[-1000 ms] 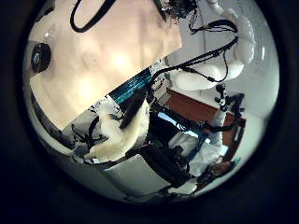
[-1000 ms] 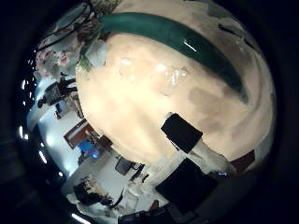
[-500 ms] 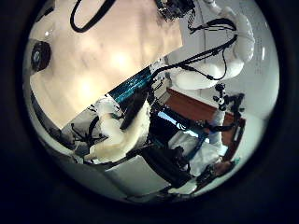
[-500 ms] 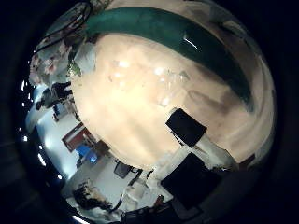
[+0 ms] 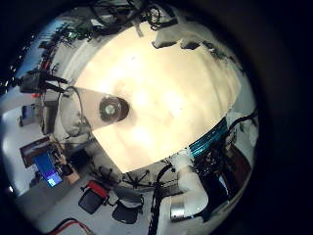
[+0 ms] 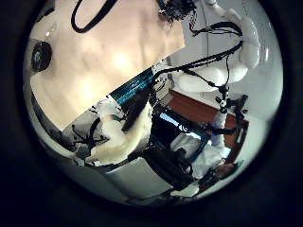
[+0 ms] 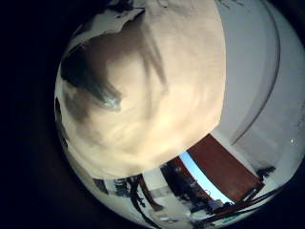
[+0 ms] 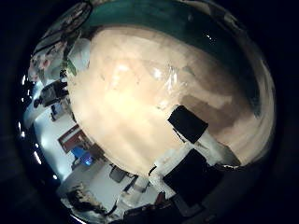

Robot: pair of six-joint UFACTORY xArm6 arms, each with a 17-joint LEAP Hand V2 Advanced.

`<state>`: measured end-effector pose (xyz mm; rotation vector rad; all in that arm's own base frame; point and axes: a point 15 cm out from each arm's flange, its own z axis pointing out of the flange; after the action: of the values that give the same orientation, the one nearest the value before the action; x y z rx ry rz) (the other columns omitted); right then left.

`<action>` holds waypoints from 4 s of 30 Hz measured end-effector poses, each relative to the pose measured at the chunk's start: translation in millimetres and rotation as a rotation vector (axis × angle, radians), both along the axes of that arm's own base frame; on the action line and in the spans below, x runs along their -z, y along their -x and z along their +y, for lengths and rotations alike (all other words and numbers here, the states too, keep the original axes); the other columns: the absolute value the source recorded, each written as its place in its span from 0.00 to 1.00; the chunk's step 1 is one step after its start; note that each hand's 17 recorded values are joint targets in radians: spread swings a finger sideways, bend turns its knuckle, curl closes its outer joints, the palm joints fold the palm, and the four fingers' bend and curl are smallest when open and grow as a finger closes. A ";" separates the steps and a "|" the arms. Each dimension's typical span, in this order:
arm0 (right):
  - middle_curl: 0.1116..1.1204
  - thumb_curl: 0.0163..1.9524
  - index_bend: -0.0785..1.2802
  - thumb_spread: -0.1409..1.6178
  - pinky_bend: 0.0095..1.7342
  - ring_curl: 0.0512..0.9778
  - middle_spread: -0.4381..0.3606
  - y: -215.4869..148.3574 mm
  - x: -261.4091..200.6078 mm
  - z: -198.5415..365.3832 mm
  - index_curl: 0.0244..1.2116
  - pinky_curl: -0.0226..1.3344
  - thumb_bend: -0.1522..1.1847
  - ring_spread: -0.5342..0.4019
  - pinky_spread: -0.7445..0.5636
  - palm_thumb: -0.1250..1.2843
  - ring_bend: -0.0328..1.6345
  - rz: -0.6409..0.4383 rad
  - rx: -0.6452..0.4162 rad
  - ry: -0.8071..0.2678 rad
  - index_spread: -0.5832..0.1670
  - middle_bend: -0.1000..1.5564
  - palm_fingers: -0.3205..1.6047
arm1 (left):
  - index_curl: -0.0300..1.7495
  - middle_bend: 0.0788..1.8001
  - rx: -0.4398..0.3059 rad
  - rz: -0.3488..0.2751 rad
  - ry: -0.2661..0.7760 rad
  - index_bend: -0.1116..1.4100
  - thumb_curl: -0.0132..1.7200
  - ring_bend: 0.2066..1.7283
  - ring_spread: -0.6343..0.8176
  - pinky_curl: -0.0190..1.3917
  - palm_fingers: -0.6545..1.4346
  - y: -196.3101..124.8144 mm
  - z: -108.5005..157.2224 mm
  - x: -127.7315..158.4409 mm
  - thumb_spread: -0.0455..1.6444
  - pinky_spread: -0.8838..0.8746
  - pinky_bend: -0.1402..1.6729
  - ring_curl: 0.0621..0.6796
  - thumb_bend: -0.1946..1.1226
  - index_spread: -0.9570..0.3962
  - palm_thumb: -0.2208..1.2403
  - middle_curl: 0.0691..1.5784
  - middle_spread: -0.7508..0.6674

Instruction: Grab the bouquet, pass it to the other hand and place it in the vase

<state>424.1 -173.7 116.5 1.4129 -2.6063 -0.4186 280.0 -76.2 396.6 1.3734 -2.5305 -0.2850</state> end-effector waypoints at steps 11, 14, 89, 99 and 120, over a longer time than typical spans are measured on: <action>0.40 0.20 0.19 0.70 0.51 0.40 0.51 1.4 3.7 -3.1 0.31 0.08 0.10 0.33 0.54 0.55 0.64 -0.046 0.006 0.022 0.61 0.40 0.34 | 0.25 0.07 0.000 0.000 0.000 0.20 0.17 0.20 0.70 0.03 0.46 0.4 0.1 0.1 0.73 0.75 0.37 0.19 0.13 0.63 0.32 0.20 0.62; 0.42 0.20 0.19 0.70 0.52 0.41 0.49 1.4 3.0 -3.4 0.32 0.08 0.10 0.32 0.52 0.56 0.66 -0.046 0.005 0.024 0.59 0.42 0.36 | 0.25 0.07 0.000 0.002 0.000 0.20 0.17 0.20 0.70 0.03 0.47 0.8 0.2 0.2 0.74 0.75 0.37 0.19 0.13 0.63 0.32 0.20 0.63; 0.46 0.32 0.40 0.62 0.65 0.50 0.39 54.3 -253.0 -15.7 0.52 0.38 0.11 0.36 0.42 0.72 0.71 -0.202 -0.082 -0.074 0.42 0.58 0.14 | 0.25 0.07 -0.019 -0.034 0.037 0.20 0.17 0.20 0.69 0.02 0.47 3.7 -0.3 -19.0 0.74 0.74 0.38 0.18 0.13 0.63 0.32 0.20 0.62; 0.31 0.32 0.19 0.60 0.51 0.34 0.58 58.7 -249.7 -33.4 0.37 0.27 0.10 0.51 0.61 0.80 0.51 -0.035 -0.142 0.033 0.54 0.33 0.12 | 0.25 0.06 -0.017 -0.019 0.048 0.20 0.17 0.20 0.69 0.02 0.47 8.2 3.7 -11.8 0.74 0.74 0.39 0.18 0.13 0.63 0.32 0.20 0.62; 0.31 0.26 0.18 0.61 0.64 0.34 0.63 23.9 -199.5 -41.5 0.23 0.27 0.08 0.55 0.68 0.67 0.56 0.013 -0.071 0.043 0.64 0.31 0.24 | 0.25 0.07 0.000 -0.019 0.057 0.20 0.17 0.21 0.69 0.02 0.47 0.5 -0.3 -13.4 0.74 0.75 0.39 0.17 0.13 0.64 0.32 0.19 0.63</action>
<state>400.2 -215.2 316.0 1.4787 -2.5298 -0.3592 279.5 -76.5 410.0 1.3612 -2.5340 -0.1994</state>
